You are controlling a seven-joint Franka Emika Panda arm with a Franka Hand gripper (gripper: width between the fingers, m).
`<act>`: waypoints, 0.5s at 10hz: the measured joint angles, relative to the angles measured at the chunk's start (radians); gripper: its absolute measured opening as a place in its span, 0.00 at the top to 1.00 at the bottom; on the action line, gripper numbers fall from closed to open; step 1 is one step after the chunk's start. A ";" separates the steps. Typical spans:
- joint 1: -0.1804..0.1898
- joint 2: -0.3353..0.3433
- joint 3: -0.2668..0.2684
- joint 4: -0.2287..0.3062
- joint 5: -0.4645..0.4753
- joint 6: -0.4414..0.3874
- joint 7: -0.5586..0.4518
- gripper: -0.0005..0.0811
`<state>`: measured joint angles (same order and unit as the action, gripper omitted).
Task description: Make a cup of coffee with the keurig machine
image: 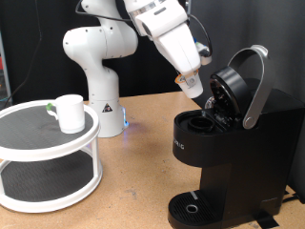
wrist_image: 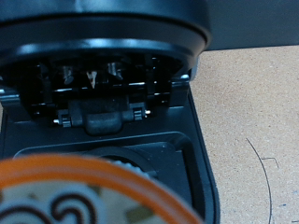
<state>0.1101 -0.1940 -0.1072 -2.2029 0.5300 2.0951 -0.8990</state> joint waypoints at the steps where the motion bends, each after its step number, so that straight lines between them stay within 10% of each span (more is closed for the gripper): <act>1: 0.000 0.000 0.008 -0.014 0.000 0.015 -0.002 0.46; 5: 0.000 0.000 0.034 -0.064 -0.005 0.087 -0.001 0.46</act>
<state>0.1102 -0.1938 -0.0728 -2.2668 0.5249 2.1820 -0.9001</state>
